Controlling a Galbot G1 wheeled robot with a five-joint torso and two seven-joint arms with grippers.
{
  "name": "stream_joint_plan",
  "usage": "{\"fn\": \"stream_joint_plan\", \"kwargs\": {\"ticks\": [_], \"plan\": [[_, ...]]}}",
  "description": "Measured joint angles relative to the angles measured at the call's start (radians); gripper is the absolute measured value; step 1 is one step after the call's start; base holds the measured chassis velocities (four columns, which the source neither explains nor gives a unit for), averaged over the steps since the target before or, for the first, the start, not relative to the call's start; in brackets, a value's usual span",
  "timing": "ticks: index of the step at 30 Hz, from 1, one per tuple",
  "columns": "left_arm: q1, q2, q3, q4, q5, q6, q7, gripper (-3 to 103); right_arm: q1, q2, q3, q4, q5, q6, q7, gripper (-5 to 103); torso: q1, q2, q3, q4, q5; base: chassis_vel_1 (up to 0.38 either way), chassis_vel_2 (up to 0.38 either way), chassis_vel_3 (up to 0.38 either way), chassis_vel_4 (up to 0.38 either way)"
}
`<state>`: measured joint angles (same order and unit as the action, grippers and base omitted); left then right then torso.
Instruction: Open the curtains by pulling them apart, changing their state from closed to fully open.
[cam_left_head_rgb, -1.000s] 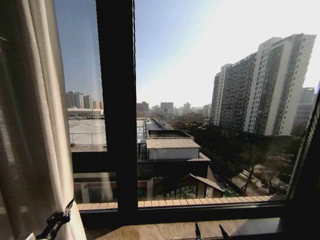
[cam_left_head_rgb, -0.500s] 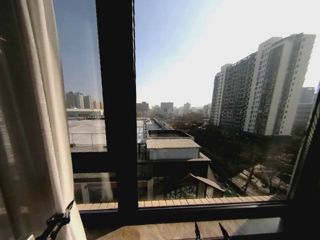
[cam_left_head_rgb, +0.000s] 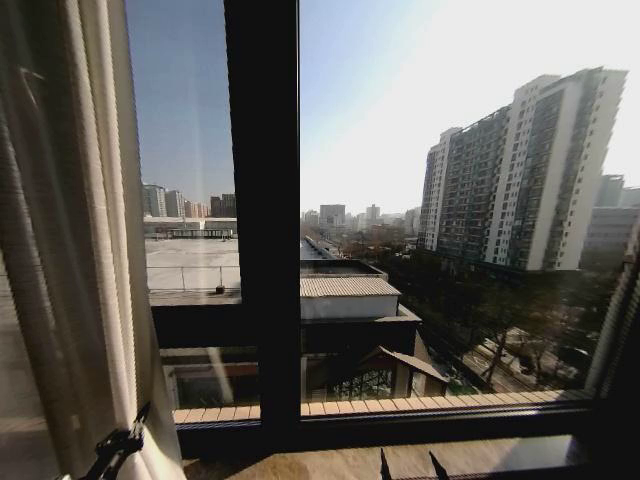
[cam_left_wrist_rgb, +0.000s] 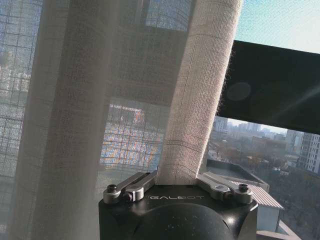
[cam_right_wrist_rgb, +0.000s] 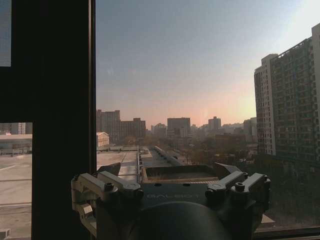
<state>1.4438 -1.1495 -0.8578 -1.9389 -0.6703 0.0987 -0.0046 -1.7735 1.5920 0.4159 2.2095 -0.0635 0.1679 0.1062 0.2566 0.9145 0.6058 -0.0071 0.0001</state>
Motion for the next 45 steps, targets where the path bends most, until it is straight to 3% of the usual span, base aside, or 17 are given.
{"fn": "stream_joint_plan", "kwargs": {"ticks": [7, 45], "plan": [[0.004, -0.043, 0.019, -0.009, 0.016, -0.011, -0.002, 0, 0.003, -0.001, -0.006, -0.013, 0.017, -0.004, 0.006, 100, 0.000, 0.000, 0.000, 0.0000, 0.0003, 0.321, 0.329, -0.317, -0.322], [0.091, -0.056, -0.025, -0.095, 0.047, -0.010, -0.005, 0, -0.011, -0.017, -0.042, -0.012, -0.002, -0.006, -0.019, 100, 0.000, 0.000, 0.000, 0.0001, -0.0001, 0.322, 0.320, -0.323, -0.318]]}}
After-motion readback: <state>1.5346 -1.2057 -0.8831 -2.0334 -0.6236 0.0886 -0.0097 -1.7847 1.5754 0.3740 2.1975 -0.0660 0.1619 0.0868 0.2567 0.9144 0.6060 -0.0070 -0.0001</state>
